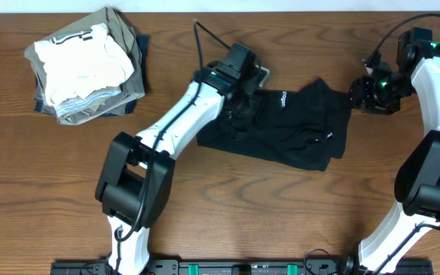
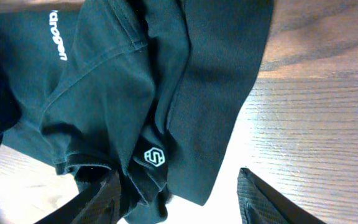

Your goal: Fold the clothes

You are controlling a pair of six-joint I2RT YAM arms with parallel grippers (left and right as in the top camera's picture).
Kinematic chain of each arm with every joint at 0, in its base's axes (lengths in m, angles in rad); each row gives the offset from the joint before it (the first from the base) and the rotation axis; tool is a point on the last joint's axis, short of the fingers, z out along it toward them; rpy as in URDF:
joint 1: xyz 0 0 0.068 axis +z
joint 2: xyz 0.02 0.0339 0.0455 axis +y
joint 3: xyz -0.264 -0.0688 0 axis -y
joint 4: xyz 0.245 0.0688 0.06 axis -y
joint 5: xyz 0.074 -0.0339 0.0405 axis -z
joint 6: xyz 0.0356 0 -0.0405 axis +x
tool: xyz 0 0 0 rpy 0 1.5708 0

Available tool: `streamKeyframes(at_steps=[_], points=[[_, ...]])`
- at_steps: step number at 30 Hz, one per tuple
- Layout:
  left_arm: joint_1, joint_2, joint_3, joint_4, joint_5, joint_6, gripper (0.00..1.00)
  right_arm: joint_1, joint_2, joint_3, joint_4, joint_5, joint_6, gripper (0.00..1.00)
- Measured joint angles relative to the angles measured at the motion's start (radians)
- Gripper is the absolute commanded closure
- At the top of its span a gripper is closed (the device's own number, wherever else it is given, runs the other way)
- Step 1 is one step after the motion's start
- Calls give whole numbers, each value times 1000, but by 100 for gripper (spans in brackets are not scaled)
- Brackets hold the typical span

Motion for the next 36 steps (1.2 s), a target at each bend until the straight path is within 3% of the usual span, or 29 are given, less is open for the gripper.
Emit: streamKeyframes(at_steps=[12, 14, 16, 23, 36], points=[[127, -18, 0, -43, -46, 0, 53, 0, 0, 0, 1, 0, -14, 40], [127, -18, 0, -40, -80, -5, 67, 0, 0, 0, 1, 0, -14, 40], [125, -18, 0, -42, -127, -2, 75, 0, 0, 0, 2, -1, -14, 40], [124, -15, 0, -51, -253, 0, 81, 0, 0, 0, 2, -2, -14, 39], [124, 61, 0, -50, -272, -14, 91, 0, 0, 0, 4, -2, -14, 39]])
